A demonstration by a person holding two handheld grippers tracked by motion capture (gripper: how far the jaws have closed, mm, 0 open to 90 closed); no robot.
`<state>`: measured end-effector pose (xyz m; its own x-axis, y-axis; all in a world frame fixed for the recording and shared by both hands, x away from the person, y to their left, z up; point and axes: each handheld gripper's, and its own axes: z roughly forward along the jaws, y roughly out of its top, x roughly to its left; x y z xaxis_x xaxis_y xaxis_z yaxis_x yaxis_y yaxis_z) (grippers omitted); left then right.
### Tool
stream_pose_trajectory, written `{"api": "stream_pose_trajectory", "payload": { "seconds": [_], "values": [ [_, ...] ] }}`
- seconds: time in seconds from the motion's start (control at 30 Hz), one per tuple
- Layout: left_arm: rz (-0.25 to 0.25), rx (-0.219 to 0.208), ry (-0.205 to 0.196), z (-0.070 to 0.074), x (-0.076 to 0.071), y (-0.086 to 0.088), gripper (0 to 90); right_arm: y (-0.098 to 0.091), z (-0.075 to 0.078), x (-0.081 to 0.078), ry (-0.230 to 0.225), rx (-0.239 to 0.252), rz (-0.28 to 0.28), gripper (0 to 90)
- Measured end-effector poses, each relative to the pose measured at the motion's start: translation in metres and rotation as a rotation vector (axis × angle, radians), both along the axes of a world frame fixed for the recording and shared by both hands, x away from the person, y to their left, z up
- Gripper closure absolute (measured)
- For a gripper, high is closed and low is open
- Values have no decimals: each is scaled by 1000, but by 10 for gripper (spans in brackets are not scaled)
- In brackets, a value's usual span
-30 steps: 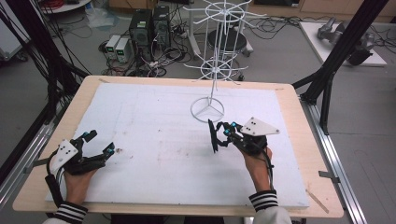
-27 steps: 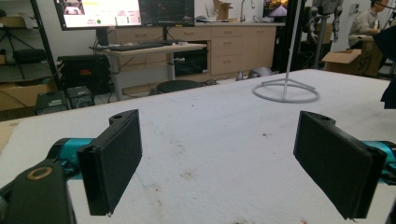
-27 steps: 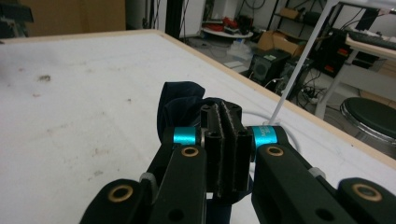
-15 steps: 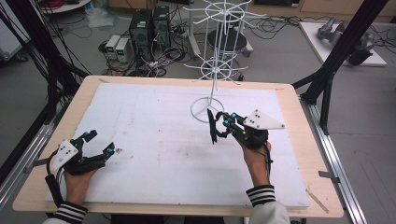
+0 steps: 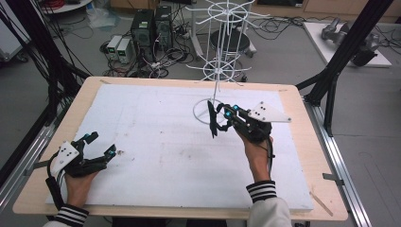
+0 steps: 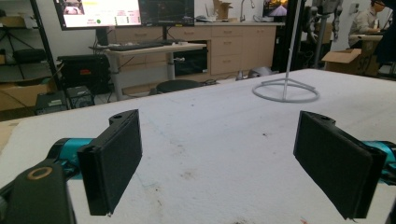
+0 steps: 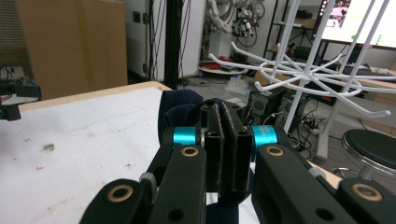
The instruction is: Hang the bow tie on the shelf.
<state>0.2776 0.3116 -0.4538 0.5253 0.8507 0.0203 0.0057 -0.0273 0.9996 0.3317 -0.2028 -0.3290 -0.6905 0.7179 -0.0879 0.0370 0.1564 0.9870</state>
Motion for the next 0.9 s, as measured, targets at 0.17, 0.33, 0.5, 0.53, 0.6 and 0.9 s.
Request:
{"api": "stream_pose_trajectory", "payload": {
  "seconds": [0.17, 0.33, 0.5, 0.53, 0.6, 0.9],
  "values": [
    [-1, 2, 1, 0, 0, 0, 158, 0, 3, 3, -7, 3, -7, 874],
    [0, 1, 0, 0, 0, 0, 158, 1, 10, 9, -16, 11, -13, 874],
    [-1, 1, 1, 0, 0, 0, 158, 4, 16, 18, -20, 18, -14, 874],
    [-1, 2, 1, 0, 0, 0, 158, 5, 17, 19, -17, 17, -15, 874],
    [0, 2, -1, 0, 0, 0, 157, 7, 21, 23, -24, 17, -16, 873],
    [-2, 0, 2, 0, 0, 0, 158, 9, 29, 38, -19, 9, -27, 873]
  ]
}}
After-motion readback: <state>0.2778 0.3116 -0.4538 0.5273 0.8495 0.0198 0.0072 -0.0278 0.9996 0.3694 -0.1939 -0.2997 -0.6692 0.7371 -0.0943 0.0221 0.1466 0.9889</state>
